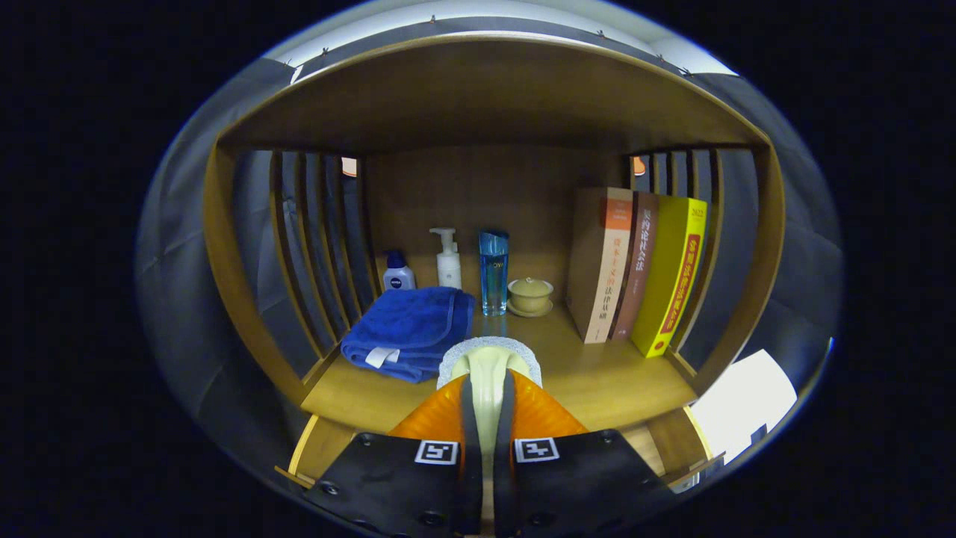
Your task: Pull open the drawer, take out the items inside it, and place them on the countertop above the cabinet.
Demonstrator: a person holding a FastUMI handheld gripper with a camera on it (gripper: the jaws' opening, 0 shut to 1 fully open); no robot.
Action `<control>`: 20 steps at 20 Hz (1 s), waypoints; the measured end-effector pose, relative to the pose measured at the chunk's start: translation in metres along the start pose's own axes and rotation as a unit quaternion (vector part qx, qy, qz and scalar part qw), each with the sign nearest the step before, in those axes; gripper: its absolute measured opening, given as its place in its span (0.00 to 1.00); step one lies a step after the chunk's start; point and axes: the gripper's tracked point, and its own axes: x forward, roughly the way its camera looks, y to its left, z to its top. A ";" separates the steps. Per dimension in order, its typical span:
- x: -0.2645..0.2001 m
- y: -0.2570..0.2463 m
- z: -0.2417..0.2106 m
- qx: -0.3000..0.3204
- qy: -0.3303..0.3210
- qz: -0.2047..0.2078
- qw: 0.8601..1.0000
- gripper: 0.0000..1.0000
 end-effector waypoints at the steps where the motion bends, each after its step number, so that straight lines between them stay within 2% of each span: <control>1: 0.012 0.002 -0.002 0.000 0.008 -0.001 1.000 0.14; 4: 0.043 0.008 -0.018 0.002 0.048 0.004 0.999 0.14; 9: 0.088 -0.002 -0.029 -0.022 0.078 -0.012 0.997 0.14; 12: 0.109 -0.002 -0.051 -0.016 0.125 -0.013 0.992 0.15; 16: 0.125 -0.002 -0.073 -0.020 0.158 -0.018 0.987 0.15; 20: 0.131 -0.006 -0.072 -0.011 0.160 -0.025 0.987 0.18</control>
